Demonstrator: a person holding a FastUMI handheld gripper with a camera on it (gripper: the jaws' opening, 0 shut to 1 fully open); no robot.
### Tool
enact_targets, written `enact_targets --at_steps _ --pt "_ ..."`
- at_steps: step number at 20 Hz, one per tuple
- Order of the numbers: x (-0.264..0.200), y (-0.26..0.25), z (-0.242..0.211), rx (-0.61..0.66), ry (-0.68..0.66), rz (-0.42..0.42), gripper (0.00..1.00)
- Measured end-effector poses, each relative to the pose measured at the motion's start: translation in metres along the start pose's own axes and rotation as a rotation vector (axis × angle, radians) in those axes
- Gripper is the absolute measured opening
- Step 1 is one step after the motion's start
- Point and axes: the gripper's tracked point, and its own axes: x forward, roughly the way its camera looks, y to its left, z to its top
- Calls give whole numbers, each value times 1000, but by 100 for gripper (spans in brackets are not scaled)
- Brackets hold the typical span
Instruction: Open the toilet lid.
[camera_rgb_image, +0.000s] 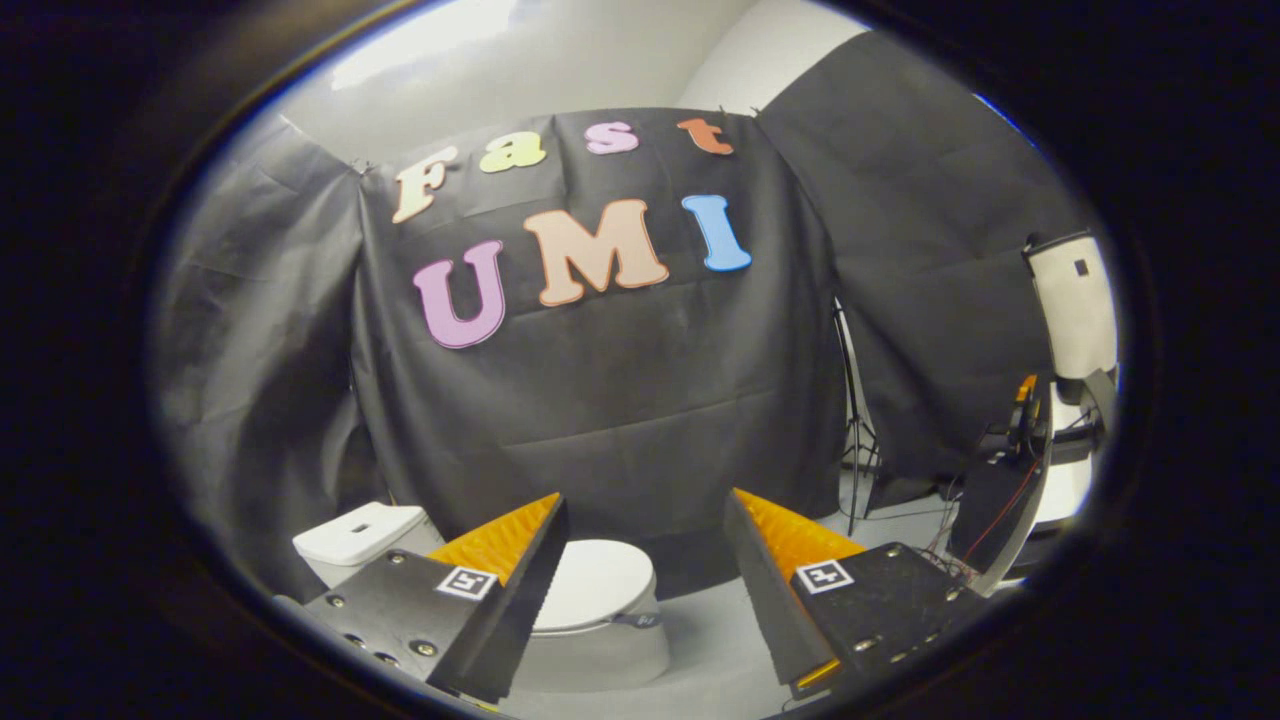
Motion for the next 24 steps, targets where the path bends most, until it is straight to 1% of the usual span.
enact_targets --at_steps 3,8,10,12,13,15,17,20,24 --pt "4 -10 -10 45 35 -26 93" --pt "9 -31 -32 151 97 -85 93" --pt "16 -34 -38 201 105 -95 93" --pt "25 -34 -54 245 121 -99 93" --pt "30 -35 -65 280 135 -114 93" --pt "40 -36 -96 346 179 -148 86" --pt "52 -22 -124 425 216 -138 79" --pt "71 0 -158 529 242 -113 79" --pt "93 43 -214 600 330 -79 79"
